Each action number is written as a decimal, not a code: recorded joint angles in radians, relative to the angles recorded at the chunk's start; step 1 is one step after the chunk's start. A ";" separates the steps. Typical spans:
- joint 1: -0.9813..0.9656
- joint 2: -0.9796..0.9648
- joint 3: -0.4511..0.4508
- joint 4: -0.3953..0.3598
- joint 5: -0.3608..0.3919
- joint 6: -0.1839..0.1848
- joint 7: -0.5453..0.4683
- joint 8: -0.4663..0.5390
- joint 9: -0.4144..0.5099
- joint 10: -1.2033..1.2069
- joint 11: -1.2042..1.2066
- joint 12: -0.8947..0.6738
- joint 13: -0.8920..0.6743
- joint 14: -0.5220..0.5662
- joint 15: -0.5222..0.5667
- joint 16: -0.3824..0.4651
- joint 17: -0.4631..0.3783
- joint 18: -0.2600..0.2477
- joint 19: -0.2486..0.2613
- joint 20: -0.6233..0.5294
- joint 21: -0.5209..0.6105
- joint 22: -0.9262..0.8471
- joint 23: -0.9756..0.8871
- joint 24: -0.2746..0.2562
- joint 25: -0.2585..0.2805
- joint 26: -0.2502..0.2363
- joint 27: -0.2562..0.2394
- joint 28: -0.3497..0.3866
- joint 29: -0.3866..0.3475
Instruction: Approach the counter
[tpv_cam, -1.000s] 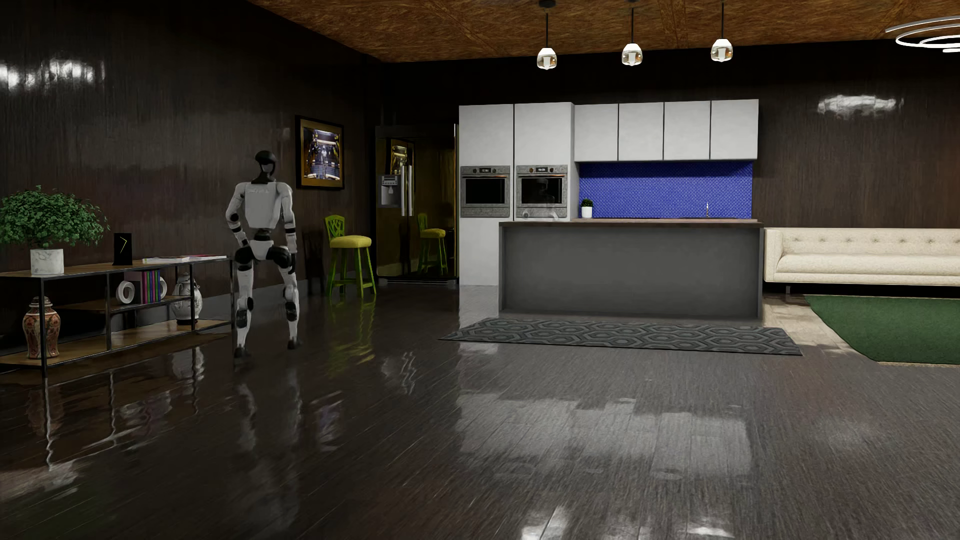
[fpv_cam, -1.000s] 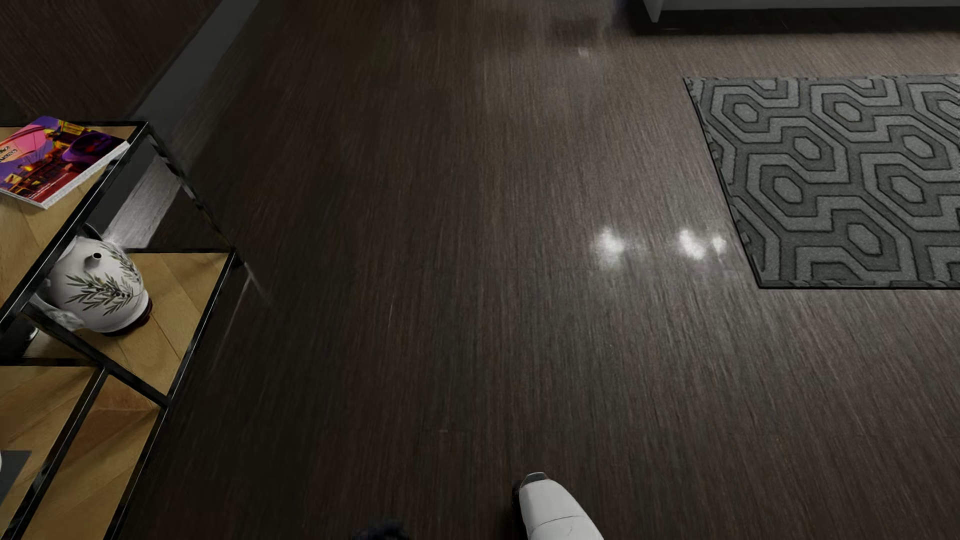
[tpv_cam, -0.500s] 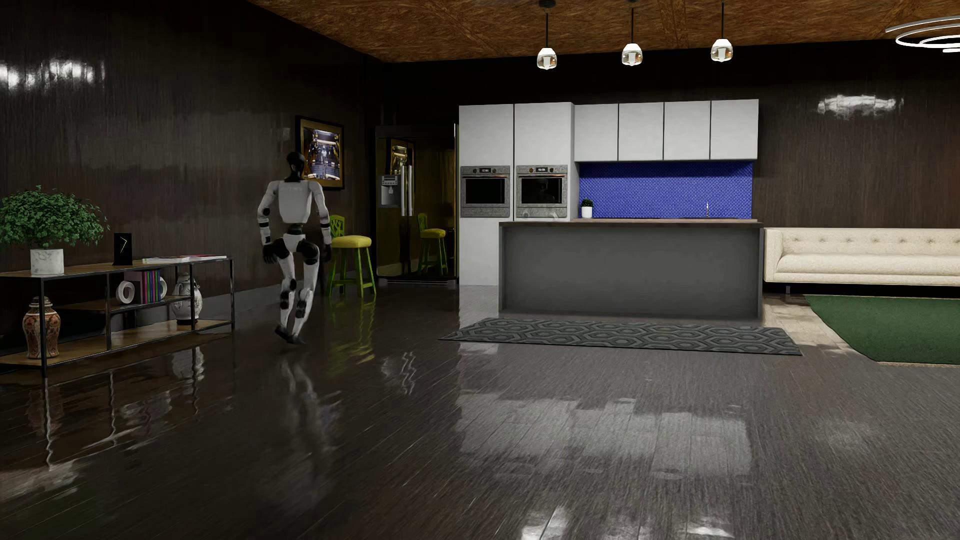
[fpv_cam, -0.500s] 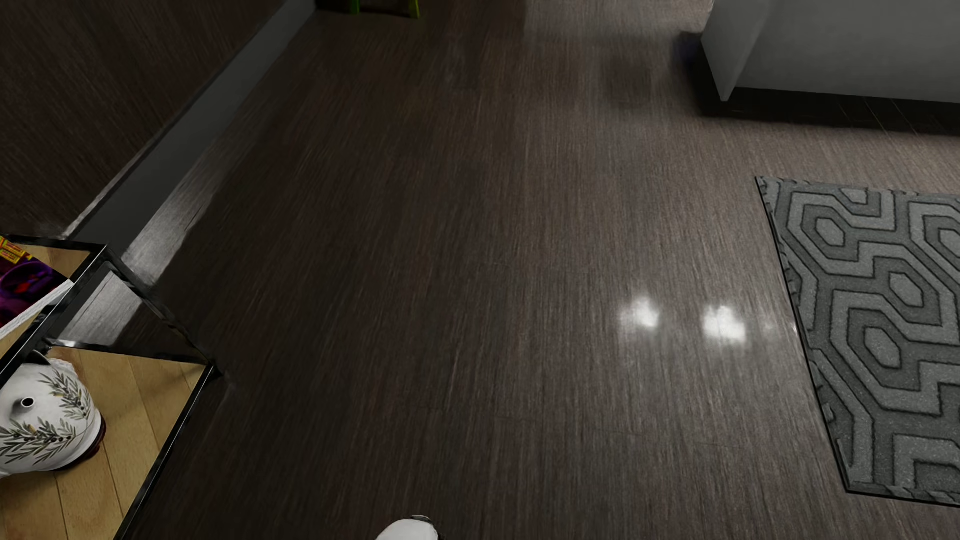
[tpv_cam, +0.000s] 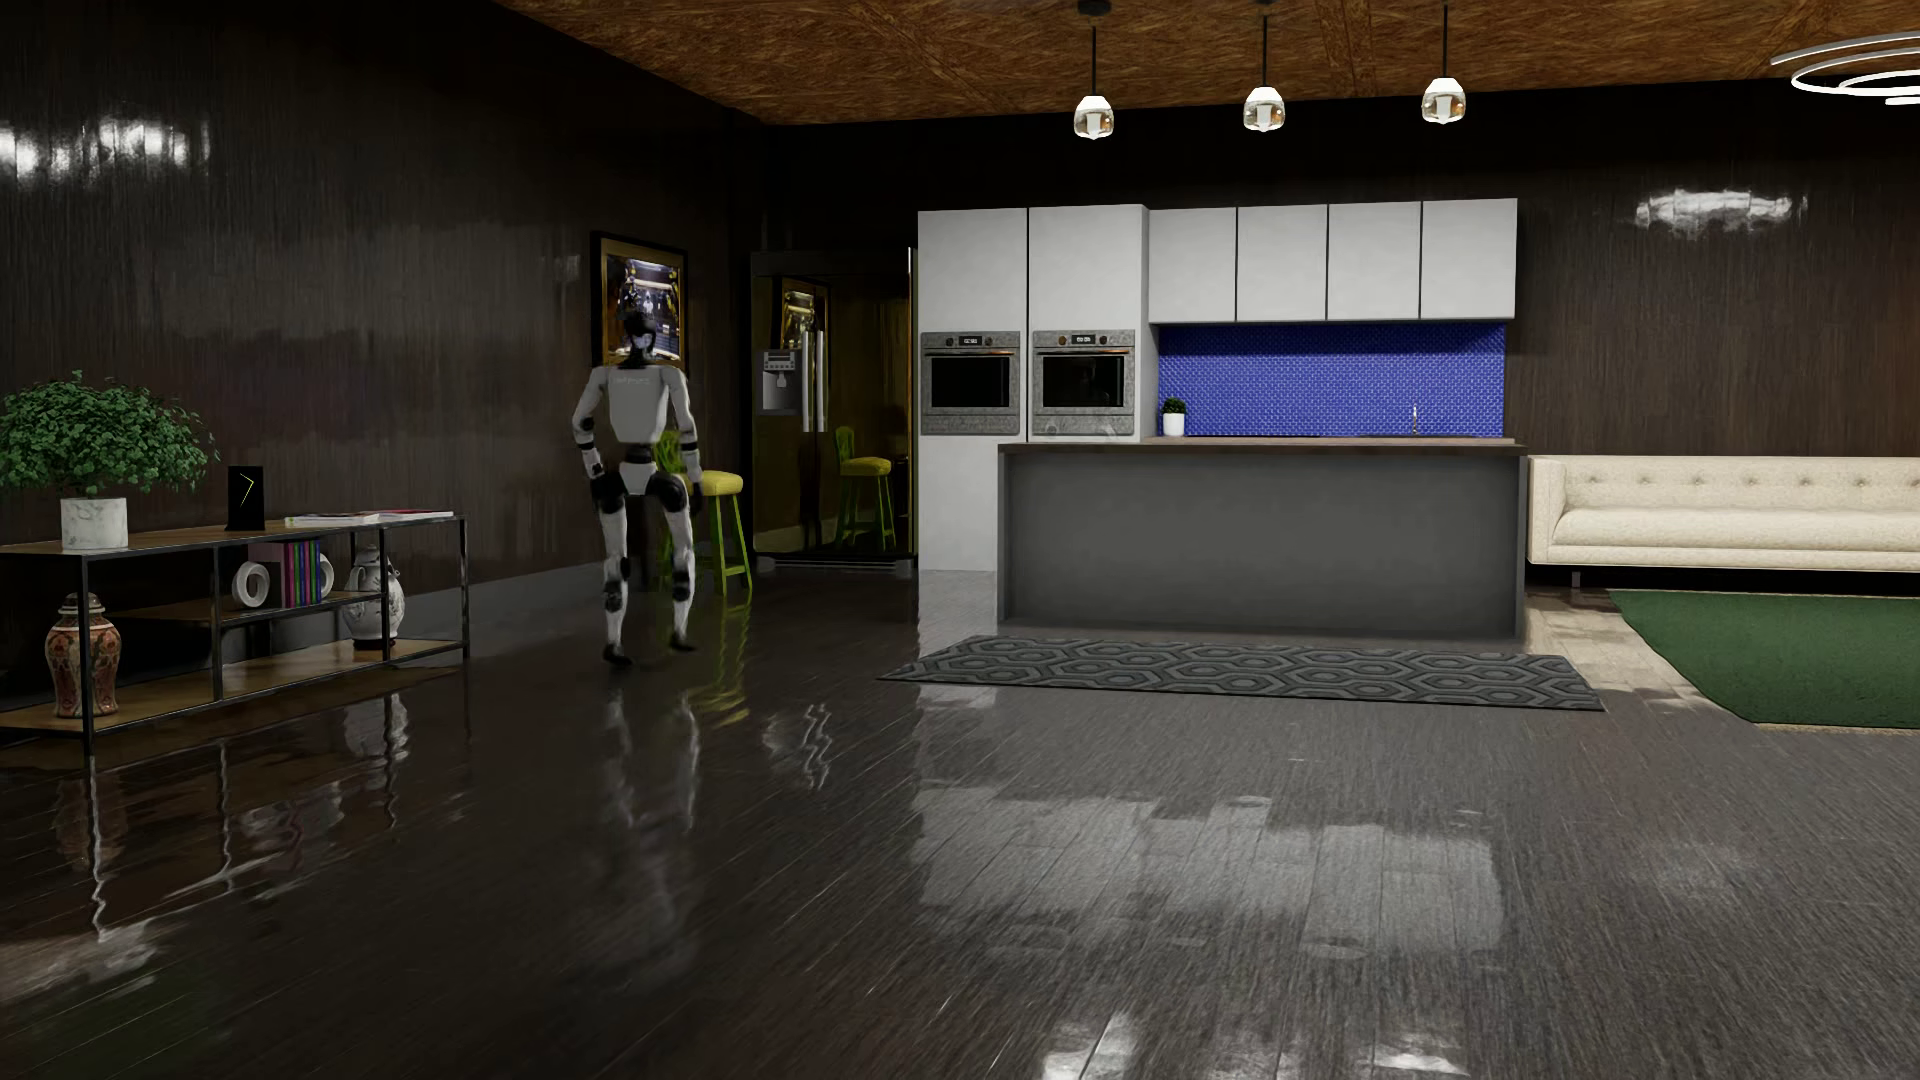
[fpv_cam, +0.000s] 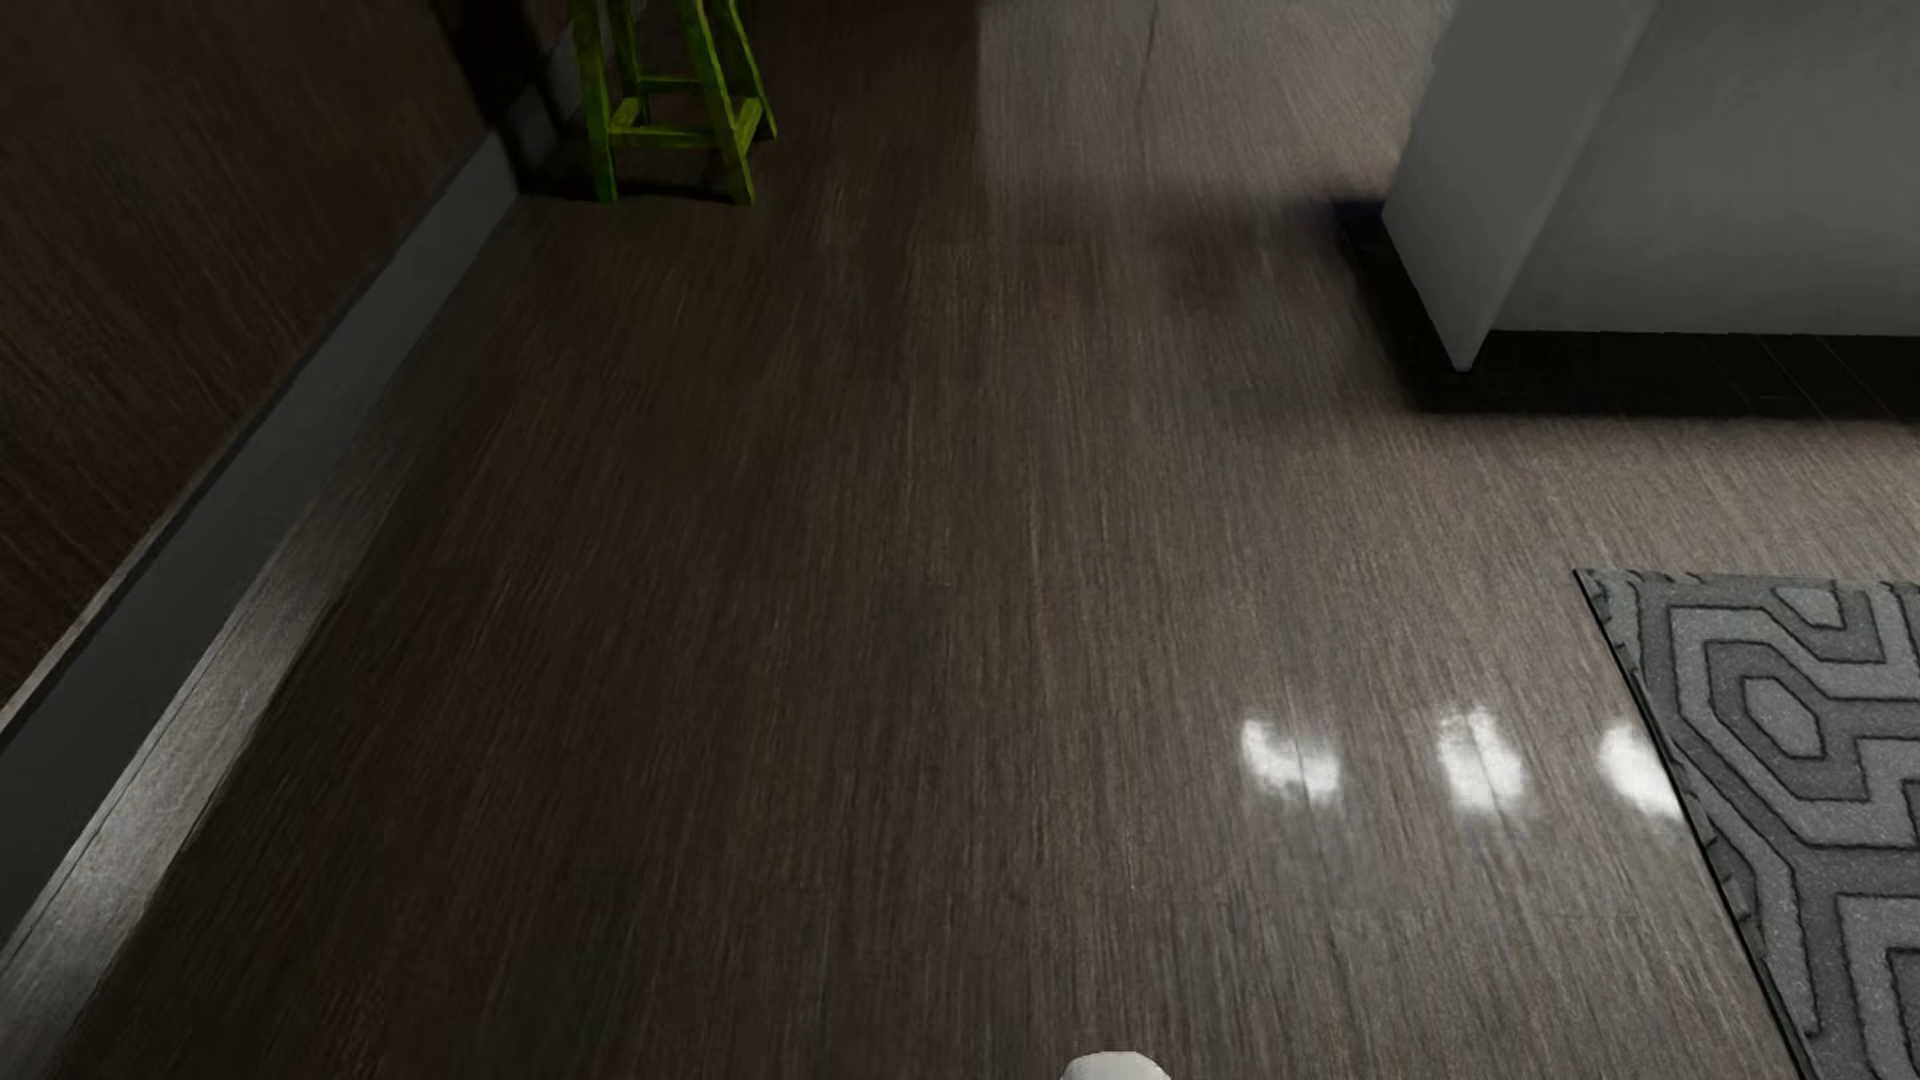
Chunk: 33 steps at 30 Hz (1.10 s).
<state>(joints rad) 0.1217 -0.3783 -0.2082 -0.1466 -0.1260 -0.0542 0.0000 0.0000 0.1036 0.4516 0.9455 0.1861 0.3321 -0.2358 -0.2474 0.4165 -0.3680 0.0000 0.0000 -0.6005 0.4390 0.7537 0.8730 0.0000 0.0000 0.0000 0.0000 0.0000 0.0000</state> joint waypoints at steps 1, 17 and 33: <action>0.071 -0.040 -0.029 0.010 -0.013 0.001 0.000 0.000 -0.005 -0.025 -0.171 -0.025 0.009 -0.076 0.031 0.011 0.001 0.000 0.000 0.024 -0.009 -0.030 0.000 0.000 0.000 0.000 0.000 0.000 0.000; -0.540 0.599 0.293 0.077 0.115 -0.029 0.000 0.000 -0.018 0.131 -0.427 0.139 -0.061 0.320 -0.107 -0.070 -0.007 0.000 0.000 -0.002 -0.073 0.157 -0.163 0.000 0.000 0.000 0.000 0.000 0.000; 0.173 -0.089 -0.108 0.010 0.008 -0.088 0.000 0.000 -0.053 -0.024 -0.359 -0.030 0.127 -0.185 0.111 0.024 -0.040 0.000 0.000 0.172 -0.011 -0.105 0.101 0.000 0.000 0.000 0.000 0.000 0.000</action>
<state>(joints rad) 0.2949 -0.4672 -0.3162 -0.1369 -0.1176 -0.1427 0.0000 0.0000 0.0501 0.4280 0.5867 0.1565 0.4588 -0.4212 -0.1363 0.4401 -0.4079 0.0000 0.0000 -0.4280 0.4277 0.6485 0.9740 0.0000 0.0000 0.0000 0.0000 0.0000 0.0000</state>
